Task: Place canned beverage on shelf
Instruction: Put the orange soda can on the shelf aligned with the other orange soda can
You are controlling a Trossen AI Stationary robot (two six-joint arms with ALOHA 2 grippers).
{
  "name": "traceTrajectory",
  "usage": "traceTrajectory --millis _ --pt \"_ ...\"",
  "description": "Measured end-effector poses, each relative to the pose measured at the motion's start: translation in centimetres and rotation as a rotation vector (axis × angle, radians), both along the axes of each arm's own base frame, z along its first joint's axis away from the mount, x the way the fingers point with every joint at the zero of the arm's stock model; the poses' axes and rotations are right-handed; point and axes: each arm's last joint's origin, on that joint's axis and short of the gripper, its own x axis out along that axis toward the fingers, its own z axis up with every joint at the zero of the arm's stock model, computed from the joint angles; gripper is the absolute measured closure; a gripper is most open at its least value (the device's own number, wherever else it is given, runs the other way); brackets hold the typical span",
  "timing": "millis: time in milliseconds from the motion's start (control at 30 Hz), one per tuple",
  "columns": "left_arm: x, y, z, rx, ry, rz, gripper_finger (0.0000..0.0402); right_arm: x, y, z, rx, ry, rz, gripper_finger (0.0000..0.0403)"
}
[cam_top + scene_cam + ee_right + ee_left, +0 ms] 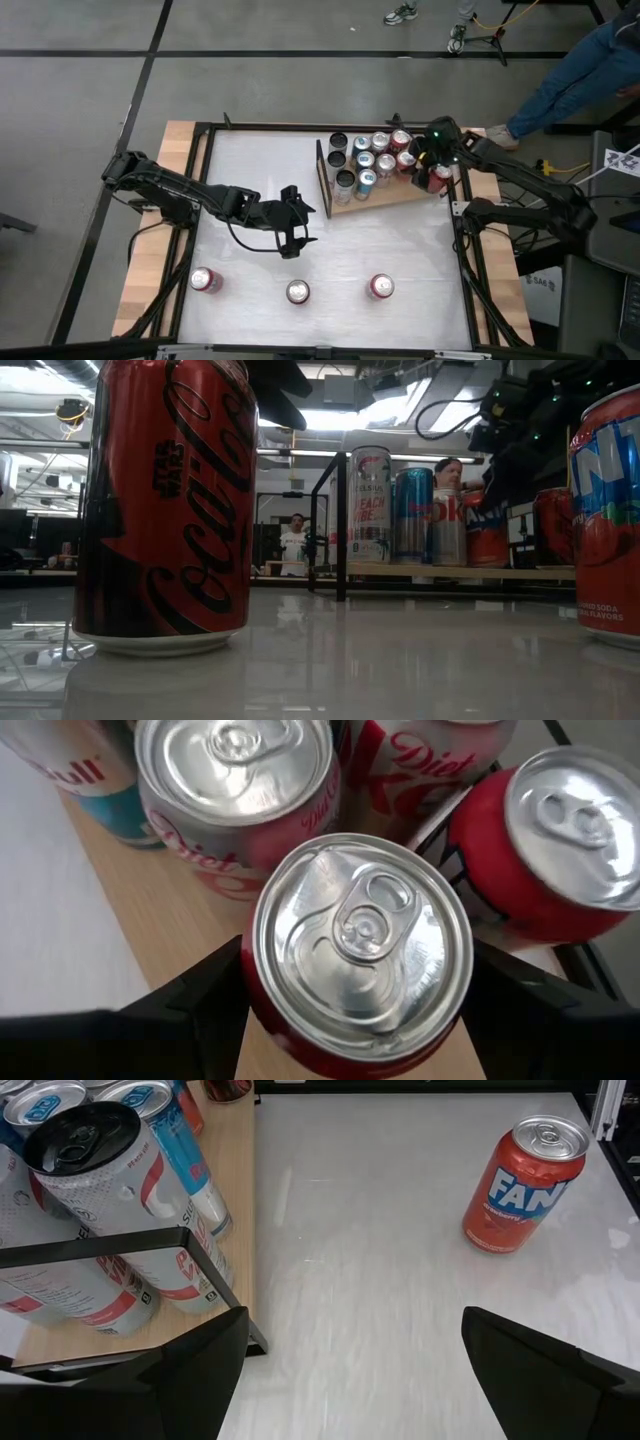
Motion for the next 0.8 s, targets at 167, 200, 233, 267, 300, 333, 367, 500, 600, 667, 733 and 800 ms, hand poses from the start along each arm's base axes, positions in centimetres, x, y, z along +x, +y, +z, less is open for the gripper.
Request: traceTrajectory --millis 167,200,233,267,300,333,367,500,600,667,733,800 --pt "0.00 0.00 0.00 0.000 0.000 0.000 0.0044 0.13 -0.14 -0.17 -0.013 0.017 0.011 0.0120" --pt "0.00 0.00 0.00 0.000 0.000 0.000 0.0044 0.14 -0.12 -0.16 -0.014 0.016 0.014 0.0120" --pt "0.00 0.00 0.00 0.000 0.000 0.000 0.0044 0.14 -0.12 -0.16 -0.014 0.016 0.014 0.0120" --pt "0.00 0.00 0.00 0.000 0.000 0.000 0.0044 0.13 -0.12 -0.16 -0.013 0.017 0.014 0.0120" --pt "0.00 0.00 0.00 0.000 0.000 0.000 0.0044 0.13 -0.12 -0.16 -0.013 0.017 0.014 0.0120" --pt "0.00 0.00 0.00 0.000 0.000 0.000 0.0044 0.12 -0.13 -0.16 -0.015 0.020 0.011 0.0120" --pt "0.00 0.00 0.00 0.000 0.000 0.000 0.0044 0.12 -0.13 -0.16 -0.018 0.022 0.009 0.0120" --pt "0.00 0.00 0.00 0.000 0.000 0.000 0.0044 0.11 -0.14 -0.16 -0.021 0.026 0.005 0.0120" --pt "0.00 0.00 0.00 0.000 0.000 0.000 0.0044 0.11 -0.14 -0.17 -0.021 0.027 0.005 0.0120" --pt "0.00 0.00 0.00 0.000 0.000 0.000 0.0044 0.10 -0.13 -0.17 -0.021 0.027 0.005 0.0120" --pt "0.00 0.00 0.00 0.000 0.000 0.000 0.0044 0.10 -0.13 -0.17 -0.021 0.028 0.005 0.0120" --pt "0.00 0.00 0.00 0.000 0.000 0.000 0.0044 0.10 -0.14 -0.16 -0.022 0.028 0.005 0.0120"
